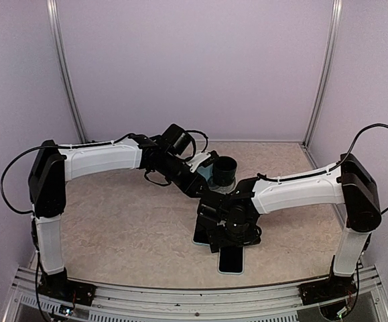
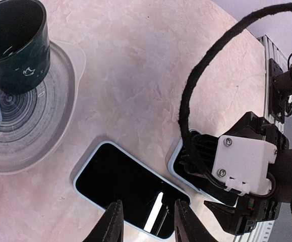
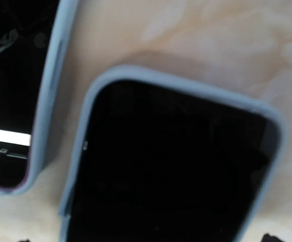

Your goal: Put the phone into the phone case

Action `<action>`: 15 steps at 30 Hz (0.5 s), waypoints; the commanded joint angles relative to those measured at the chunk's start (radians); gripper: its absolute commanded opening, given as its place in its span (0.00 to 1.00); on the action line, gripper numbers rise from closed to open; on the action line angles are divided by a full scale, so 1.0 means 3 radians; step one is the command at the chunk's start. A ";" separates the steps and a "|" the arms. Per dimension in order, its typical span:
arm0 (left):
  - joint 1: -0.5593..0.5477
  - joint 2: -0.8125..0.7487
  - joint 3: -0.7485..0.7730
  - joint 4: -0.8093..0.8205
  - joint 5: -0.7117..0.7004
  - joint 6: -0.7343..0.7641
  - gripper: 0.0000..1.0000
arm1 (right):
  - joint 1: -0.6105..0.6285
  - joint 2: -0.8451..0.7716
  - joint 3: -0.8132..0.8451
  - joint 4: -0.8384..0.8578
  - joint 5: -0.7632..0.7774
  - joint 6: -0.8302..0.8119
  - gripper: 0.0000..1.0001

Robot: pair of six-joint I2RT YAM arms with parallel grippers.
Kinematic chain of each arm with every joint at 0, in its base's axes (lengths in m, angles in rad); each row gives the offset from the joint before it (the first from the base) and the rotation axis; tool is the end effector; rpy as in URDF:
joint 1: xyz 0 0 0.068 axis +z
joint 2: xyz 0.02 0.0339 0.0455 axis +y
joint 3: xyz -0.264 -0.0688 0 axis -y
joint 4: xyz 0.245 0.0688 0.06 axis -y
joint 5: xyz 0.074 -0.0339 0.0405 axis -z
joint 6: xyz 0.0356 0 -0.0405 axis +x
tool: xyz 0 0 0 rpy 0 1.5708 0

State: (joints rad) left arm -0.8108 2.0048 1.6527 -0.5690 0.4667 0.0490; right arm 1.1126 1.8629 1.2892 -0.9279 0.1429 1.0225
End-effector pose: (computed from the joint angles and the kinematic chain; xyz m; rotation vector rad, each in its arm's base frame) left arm 0.2954 -0.3341 0.2406 1.2571 2.2487 -0.8881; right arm 0.1558 0.3044 0.1748 -0.1270 2.9804 -0.0125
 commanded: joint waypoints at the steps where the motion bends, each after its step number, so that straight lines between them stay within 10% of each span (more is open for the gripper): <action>1: -0.0027 -0.0077 -0.0039 0.0010 -0.0018 0.0029 0.36 | 0.0056 0.0082 -0.0251 0.0273 -0.0195 0.0156 0.99; 15: -0.0028 -0.0045 0.0001 -0.0027 -0.0102 0.0085 0.37 | -0.0190 -0.0017 -0.0545 0.0479 0.0041 0.0026 0.66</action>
State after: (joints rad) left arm -0.8162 2.0045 1.6497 -0.5697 0.4576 0.0528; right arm 1.1015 1.8492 1.1690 -0.7933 0.0879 1.0527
